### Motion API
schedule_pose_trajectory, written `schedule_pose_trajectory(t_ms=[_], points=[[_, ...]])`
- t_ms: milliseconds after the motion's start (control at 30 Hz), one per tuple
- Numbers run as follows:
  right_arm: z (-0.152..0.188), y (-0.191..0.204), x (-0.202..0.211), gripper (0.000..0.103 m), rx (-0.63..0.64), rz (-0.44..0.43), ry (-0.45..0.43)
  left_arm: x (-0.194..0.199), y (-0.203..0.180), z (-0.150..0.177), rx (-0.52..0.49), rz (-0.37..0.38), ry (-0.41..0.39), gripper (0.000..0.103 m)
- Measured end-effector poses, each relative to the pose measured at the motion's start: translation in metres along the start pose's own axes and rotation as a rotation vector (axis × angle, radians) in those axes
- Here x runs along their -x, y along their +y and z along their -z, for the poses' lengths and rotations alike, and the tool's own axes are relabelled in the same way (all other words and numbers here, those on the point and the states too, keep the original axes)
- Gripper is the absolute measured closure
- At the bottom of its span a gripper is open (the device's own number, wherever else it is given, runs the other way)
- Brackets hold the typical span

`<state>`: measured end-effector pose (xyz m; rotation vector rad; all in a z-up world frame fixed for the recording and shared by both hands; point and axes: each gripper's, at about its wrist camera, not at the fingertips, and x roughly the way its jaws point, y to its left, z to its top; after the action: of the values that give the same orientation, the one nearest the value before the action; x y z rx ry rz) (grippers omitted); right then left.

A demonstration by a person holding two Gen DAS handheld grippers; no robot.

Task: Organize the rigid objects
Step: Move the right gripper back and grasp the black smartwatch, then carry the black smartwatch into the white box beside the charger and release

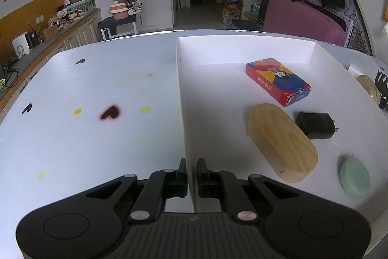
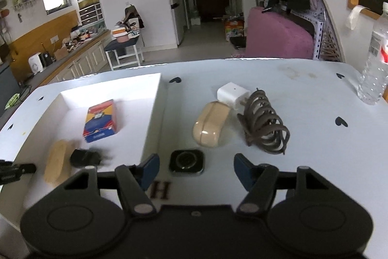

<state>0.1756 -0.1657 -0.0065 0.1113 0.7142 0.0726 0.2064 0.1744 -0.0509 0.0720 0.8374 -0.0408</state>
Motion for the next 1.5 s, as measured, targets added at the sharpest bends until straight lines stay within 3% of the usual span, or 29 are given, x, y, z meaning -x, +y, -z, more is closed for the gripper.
schedule_pose_trajectory(t_ms=[100,433,733,1100,1267,1400,1500], points=[[-0.004,-0.002,-0.017,0.045,-0.008,-0.008,0.027,0.0,0.0,0.0,0.0,0.001,0.001,0.096],[-0.007,-0.002,-0.067,0.045,-0.011,-0.045,0.138,0.0,0.0,0.0,0.0,0.0,0.0,0.096],[-0.007,0.001,-0.071,0.047,0.042,-0.089,0.125,0.0,0.0,0.0,-0.001,0.0,0.0,0.096],[0.001,-0.023,-0.058,0.047,0.046,-0.072,0.1,0.0,0.0,0.0,-0.001,-0.001,0.0,0.096],[0.003,-0.002,-0.064,0.045,0.228,-0.063,0.118,0.0,-0.001,0.001,-0.006,-0.004,0.001,0.096],[-0.001,0.002,-0.066,0.055,0.245,-0.089,0.123,0.001,-0.001,0.001,-0.007,-0.003,0.002,0.096],[0.0,0.0,-0.063,0.055,0.233,-0.082,0.115,0.001,-0.001,0.0,-0.008,-0.003,0.002,0.096]])
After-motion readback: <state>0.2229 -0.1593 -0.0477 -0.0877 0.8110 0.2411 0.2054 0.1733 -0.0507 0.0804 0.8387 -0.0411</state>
